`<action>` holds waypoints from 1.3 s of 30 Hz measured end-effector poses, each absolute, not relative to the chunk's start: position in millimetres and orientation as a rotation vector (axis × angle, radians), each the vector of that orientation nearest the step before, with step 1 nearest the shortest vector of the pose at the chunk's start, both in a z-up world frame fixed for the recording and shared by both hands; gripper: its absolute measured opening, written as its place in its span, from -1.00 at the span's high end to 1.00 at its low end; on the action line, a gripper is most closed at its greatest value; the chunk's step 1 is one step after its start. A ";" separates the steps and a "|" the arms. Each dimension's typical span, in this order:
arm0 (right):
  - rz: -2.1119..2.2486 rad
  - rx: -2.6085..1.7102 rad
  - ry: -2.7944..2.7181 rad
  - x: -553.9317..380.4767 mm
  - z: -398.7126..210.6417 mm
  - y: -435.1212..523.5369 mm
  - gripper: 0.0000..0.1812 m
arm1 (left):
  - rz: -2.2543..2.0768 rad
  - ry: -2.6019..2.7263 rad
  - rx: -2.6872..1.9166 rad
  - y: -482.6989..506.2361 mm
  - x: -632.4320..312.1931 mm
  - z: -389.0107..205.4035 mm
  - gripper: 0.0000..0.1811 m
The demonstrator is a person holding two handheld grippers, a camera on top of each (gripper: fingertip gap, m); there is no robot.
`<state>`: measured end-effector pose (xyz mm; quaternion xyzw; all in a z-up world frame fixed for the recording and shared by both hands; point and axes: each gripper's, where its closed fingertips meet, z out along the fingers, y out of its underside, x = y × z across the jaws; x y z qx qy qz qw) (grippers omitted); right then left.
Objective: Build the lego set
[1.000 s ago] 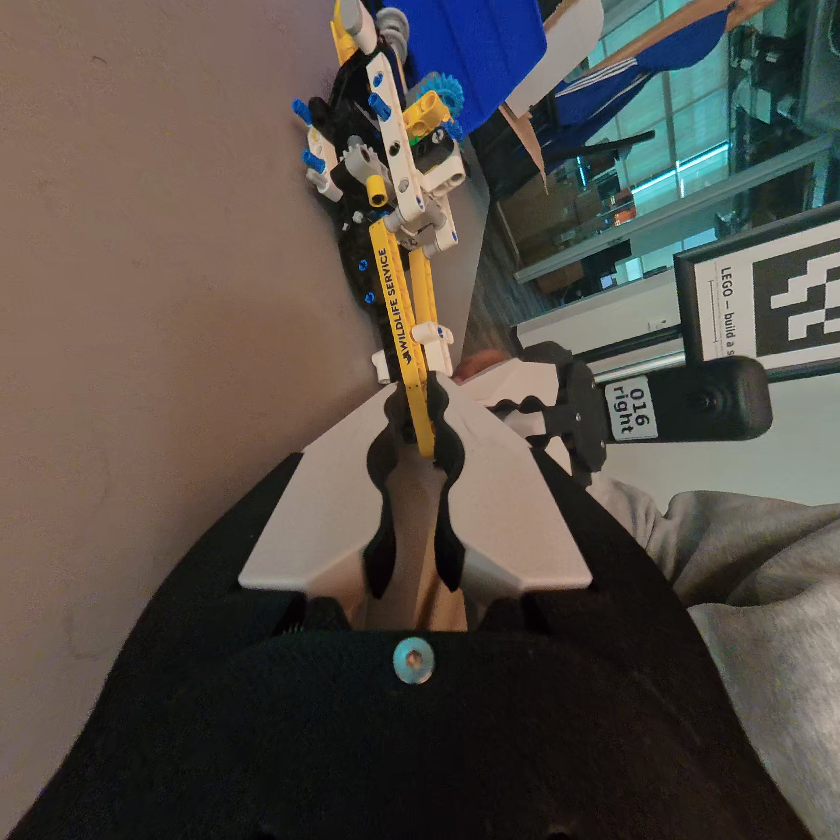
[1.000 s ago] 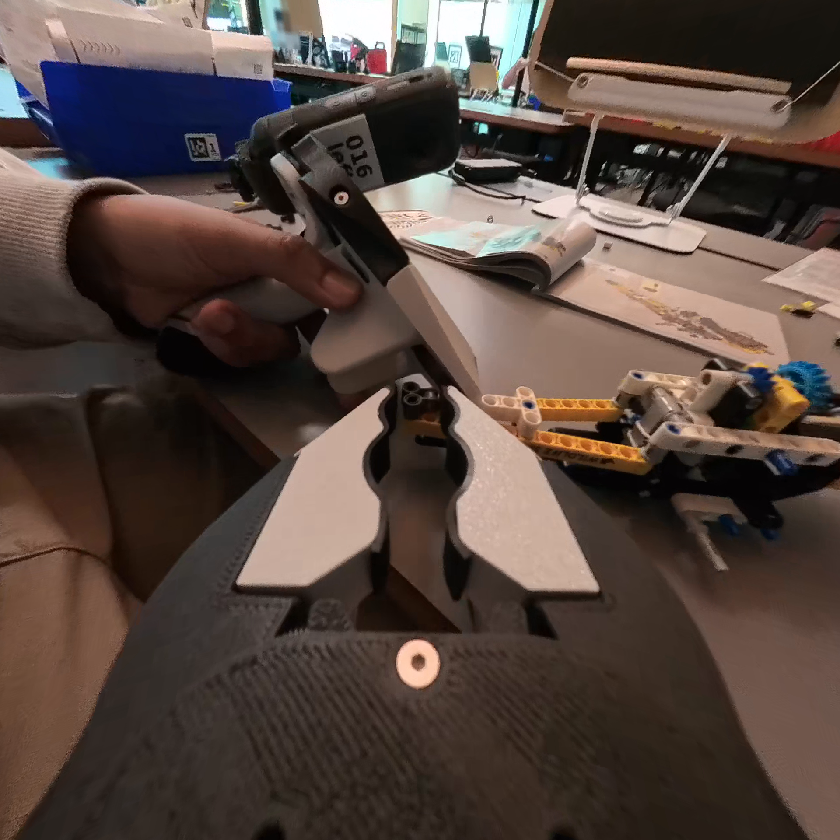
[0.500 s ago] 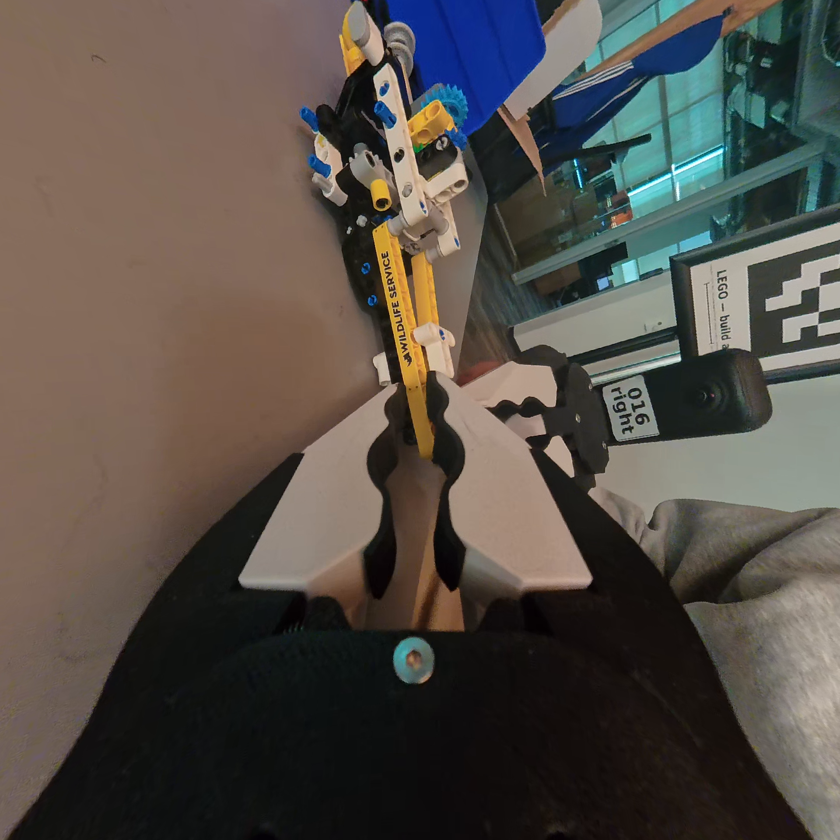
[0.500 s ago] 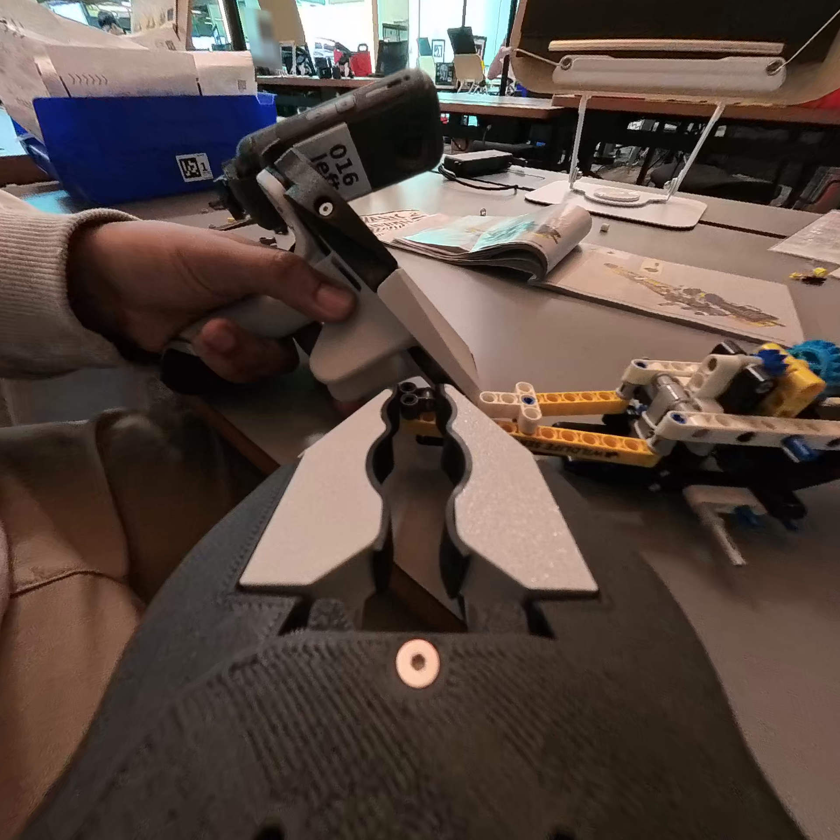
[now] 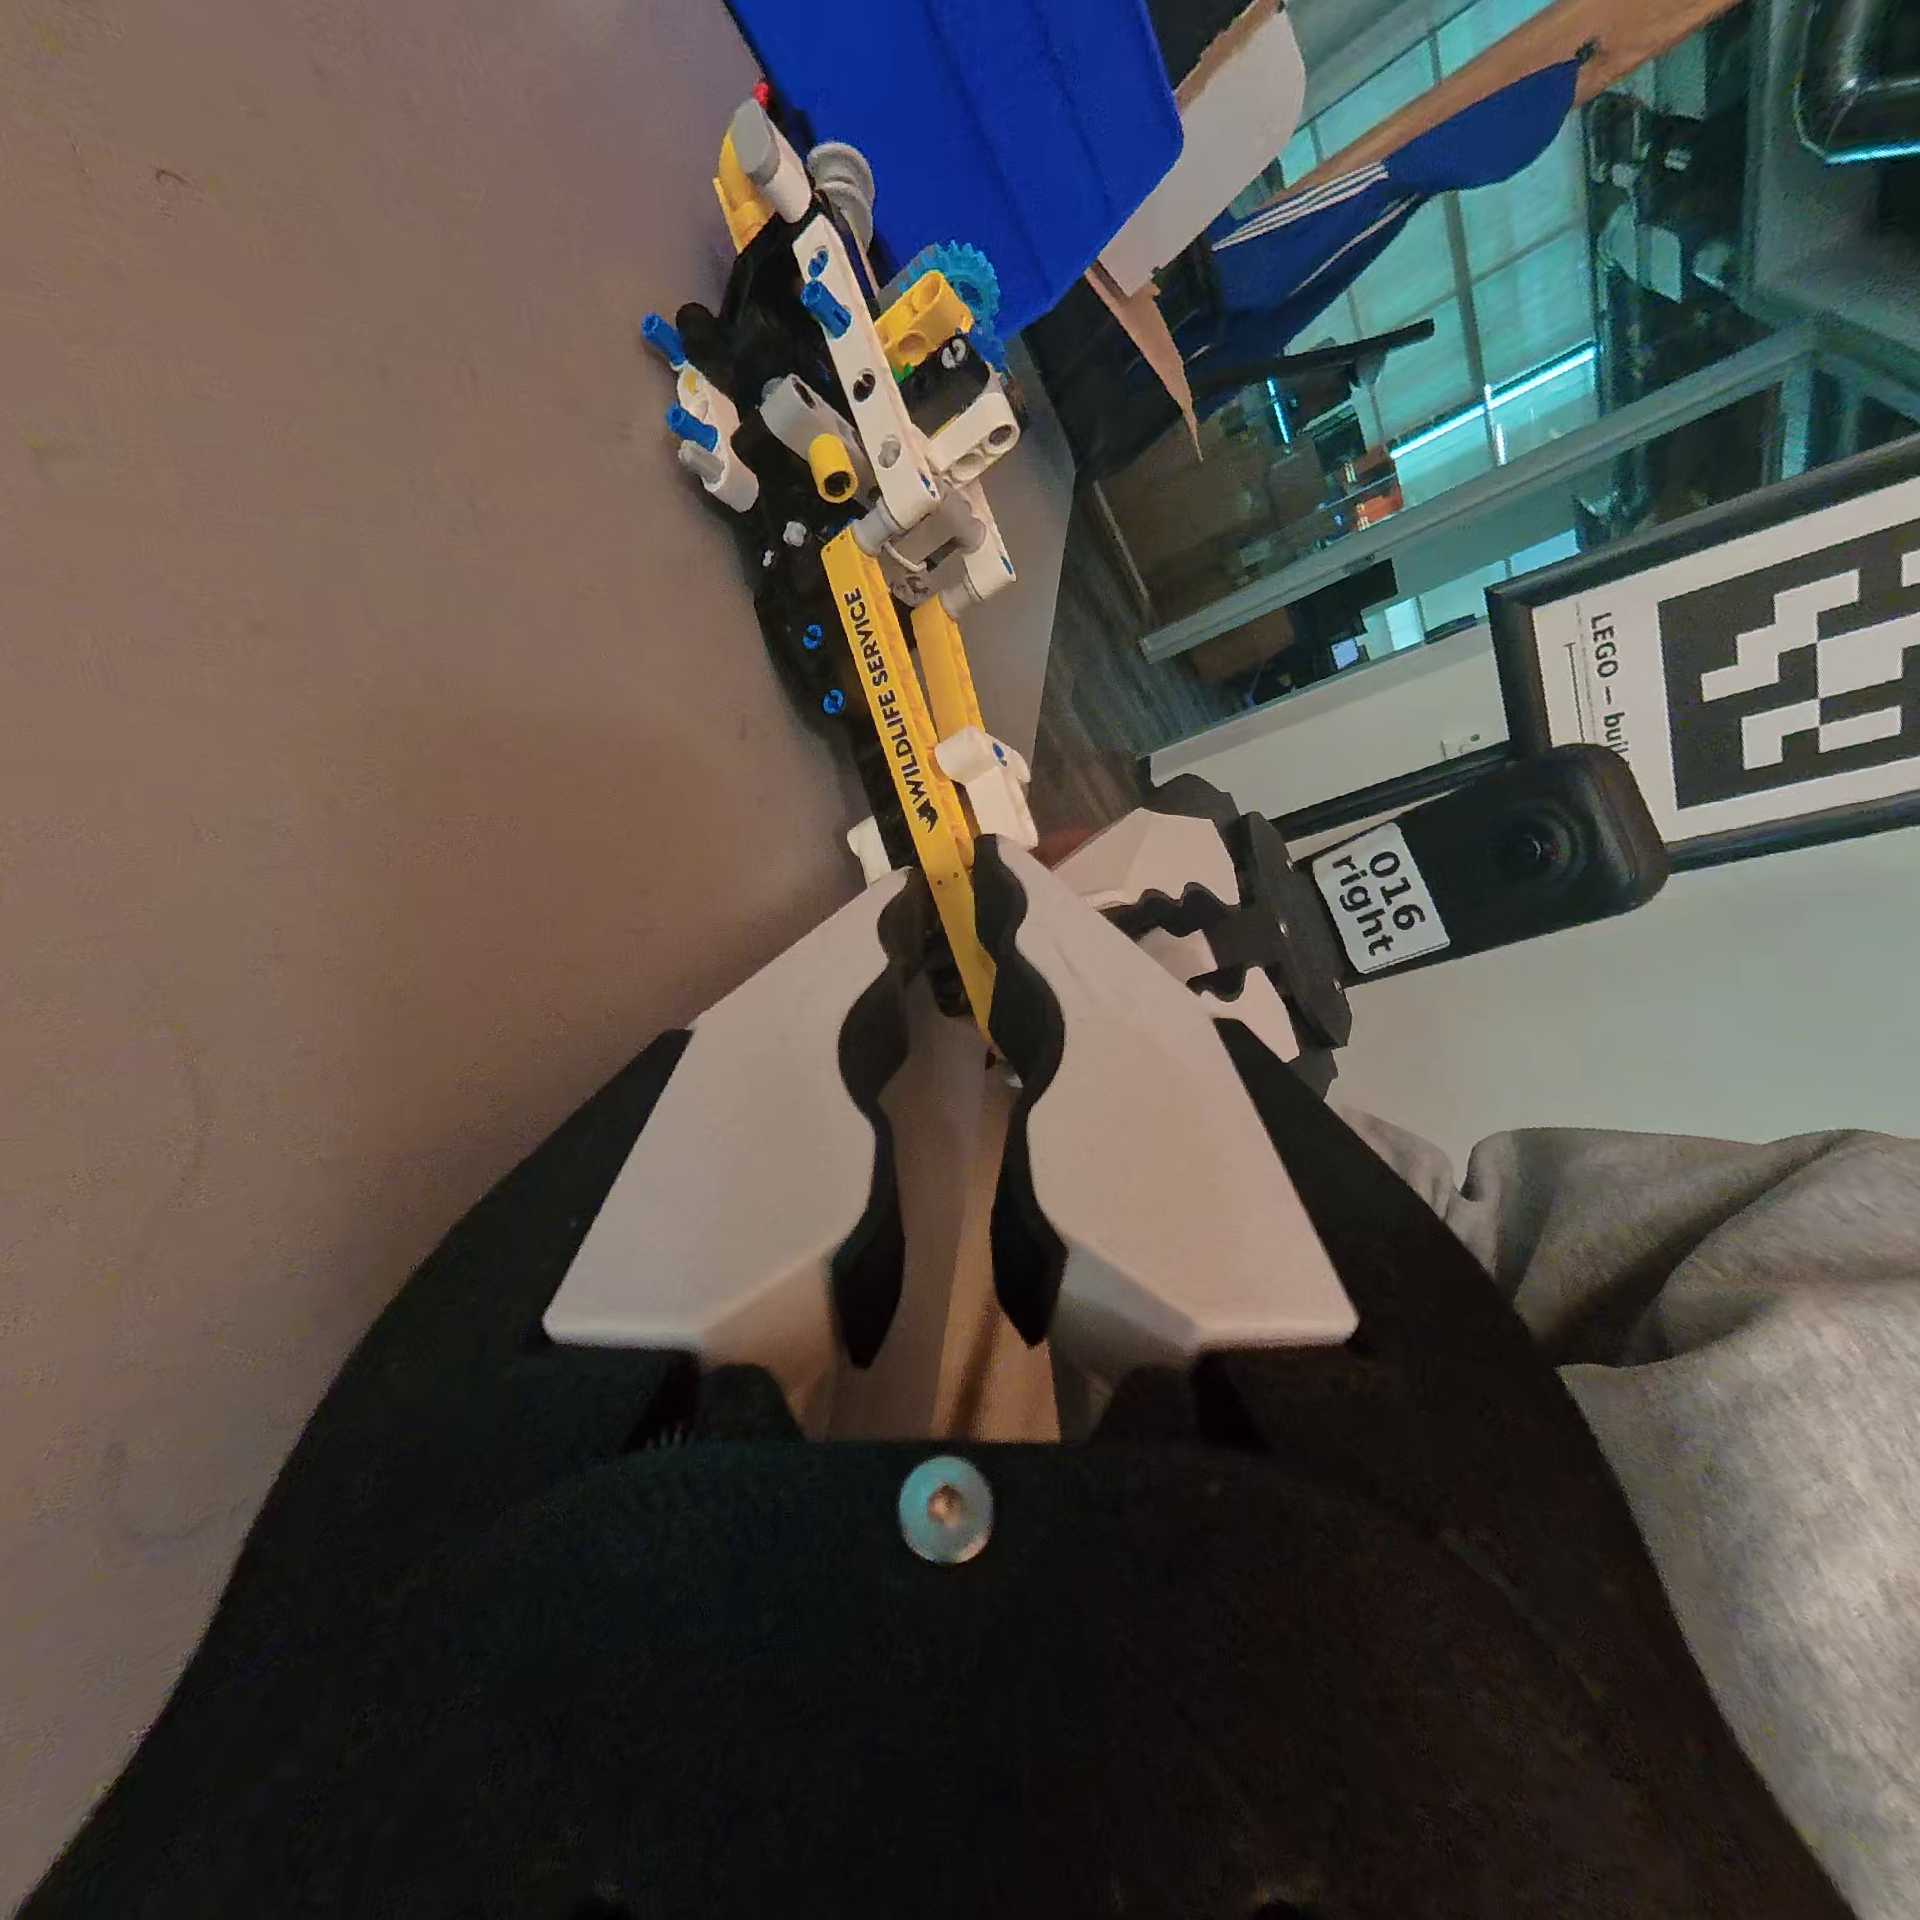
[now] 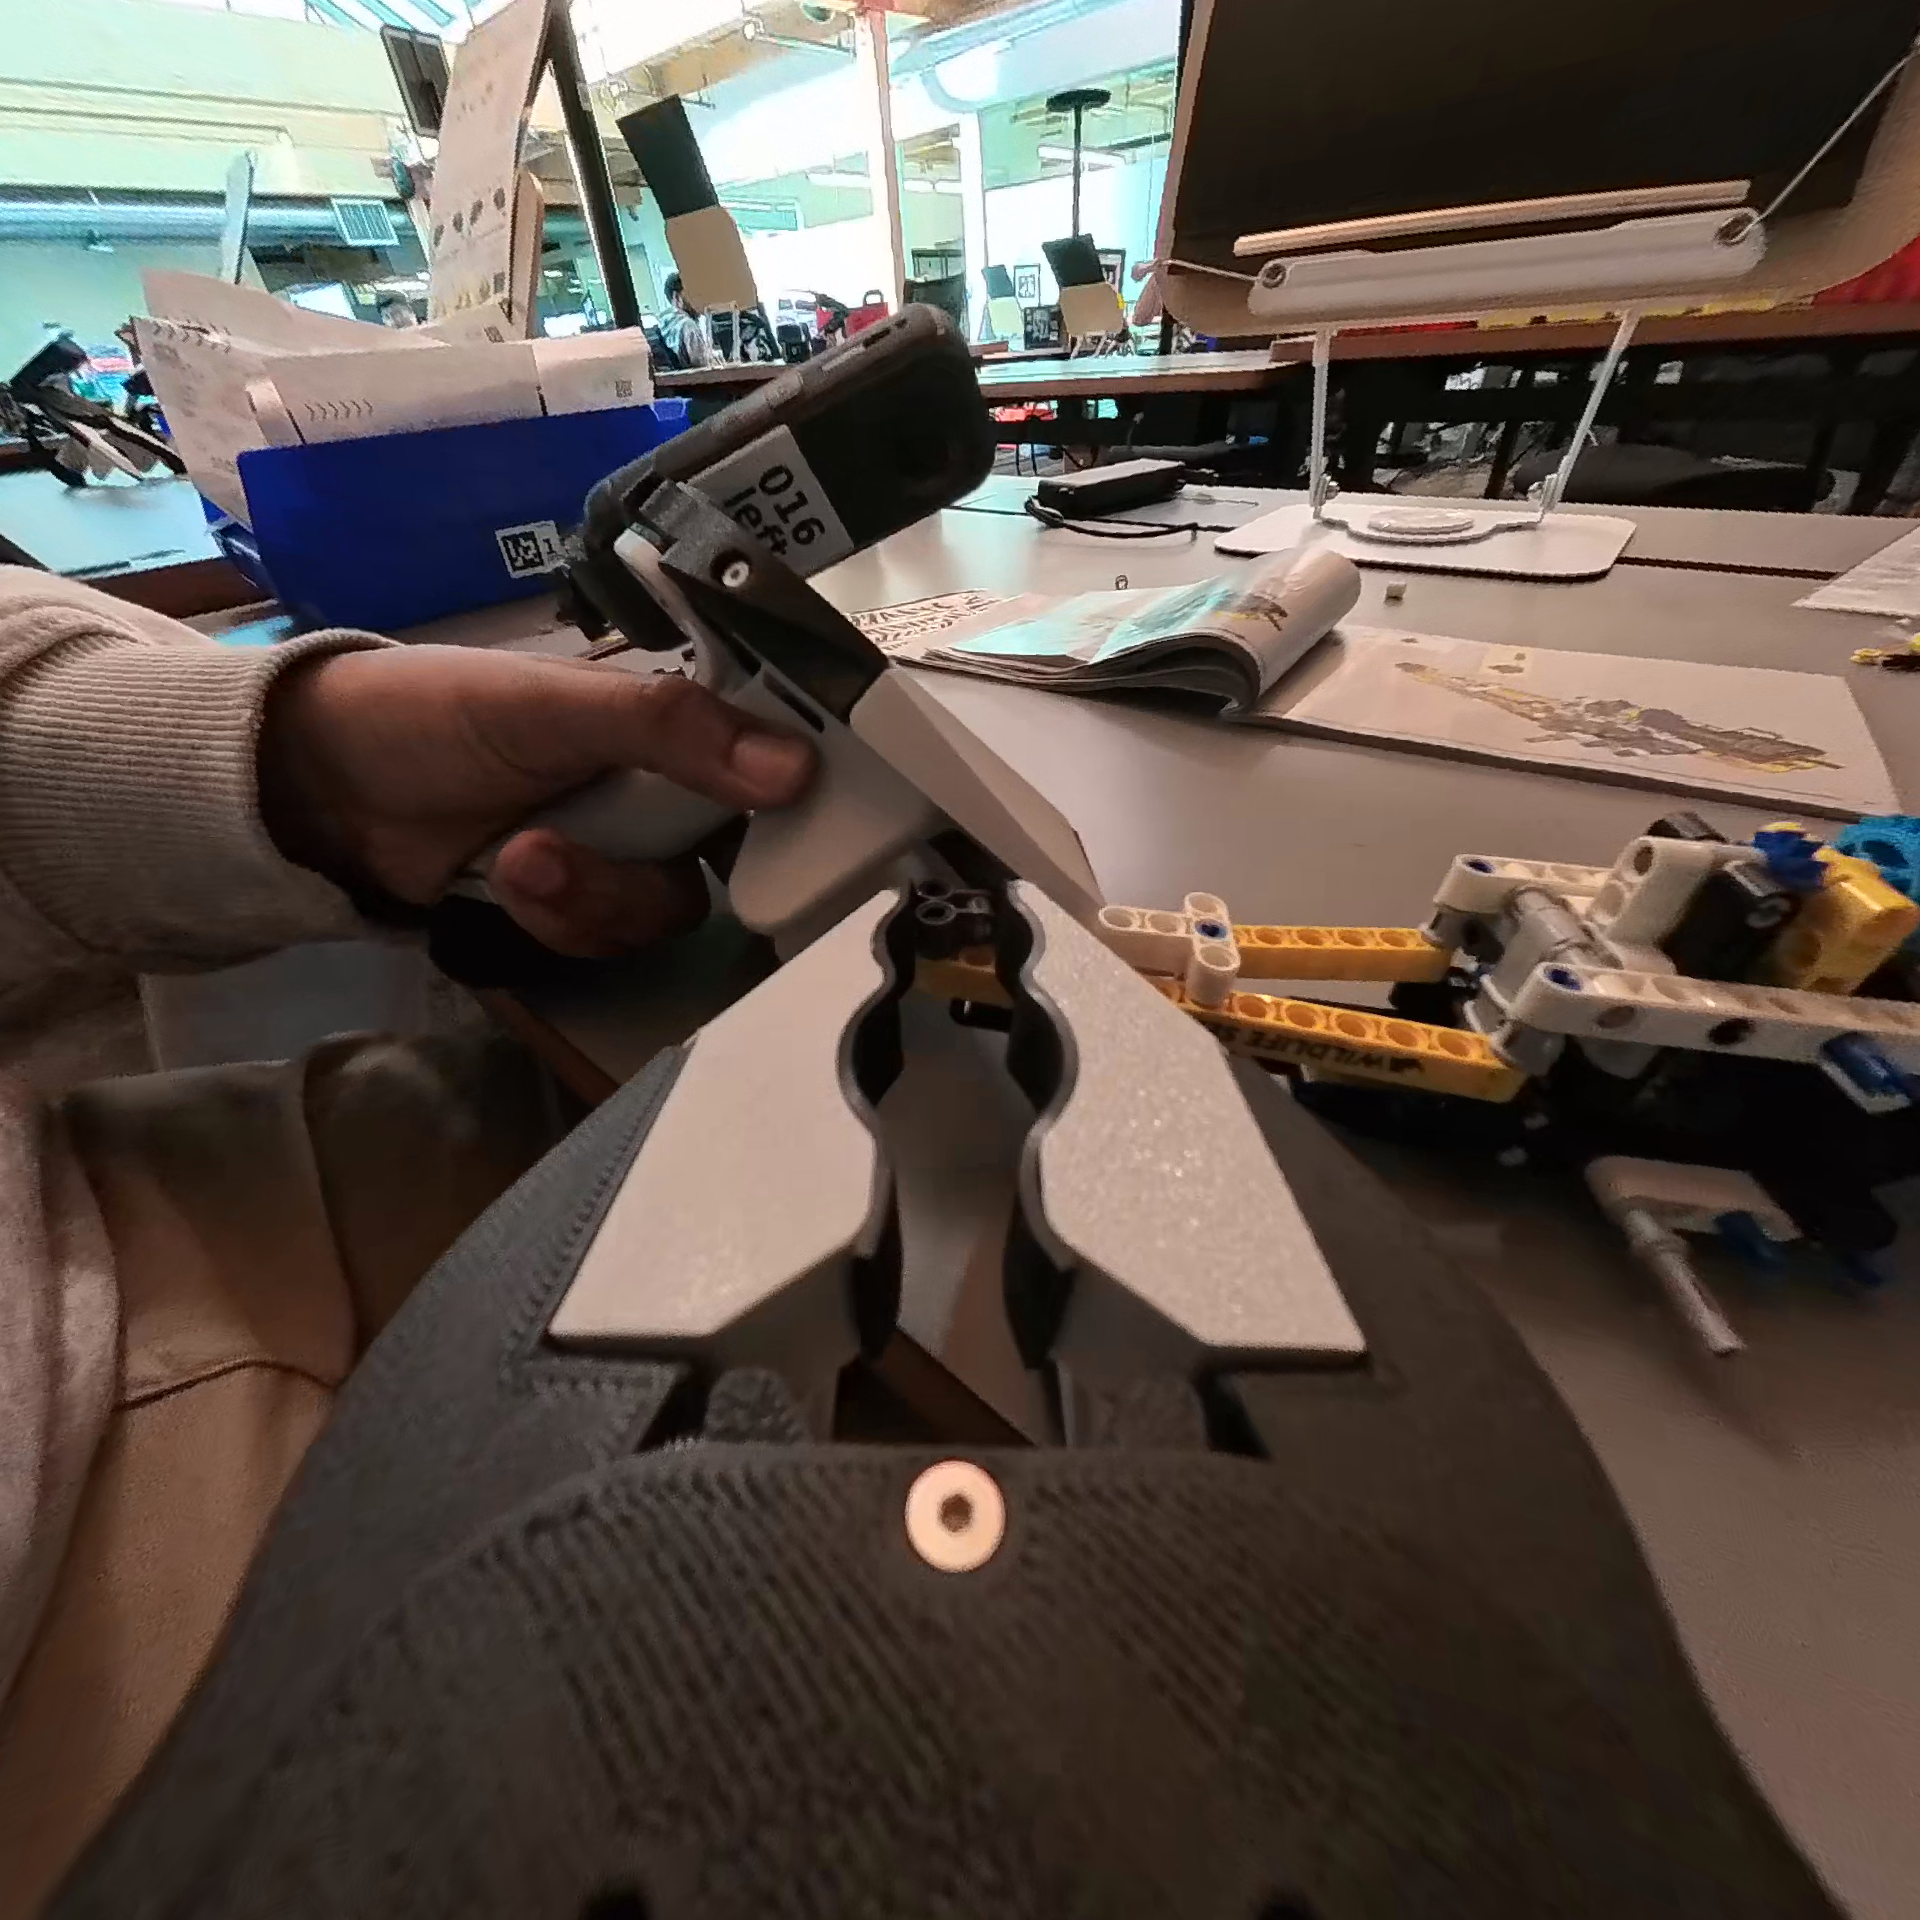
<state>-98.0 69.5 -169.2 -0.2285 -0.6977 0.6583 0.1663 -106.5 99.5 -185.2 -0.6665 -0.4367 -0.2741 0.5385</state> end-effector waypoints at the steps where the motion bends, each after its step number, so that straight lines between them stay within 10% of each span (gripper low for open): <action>1: 1.881 -0.651 -1.983 -97.8 -168.8 69.6 0.85 | -0.663 -1.039 -1.581 99.8 -106.3 -184.9 0.88; 39: 2.255 -0.875 -1.899 -99.0 -158.3 71.7 0.87 | -0.685 -1.024 -1.543 99.6 -106.7 -180.1 0.86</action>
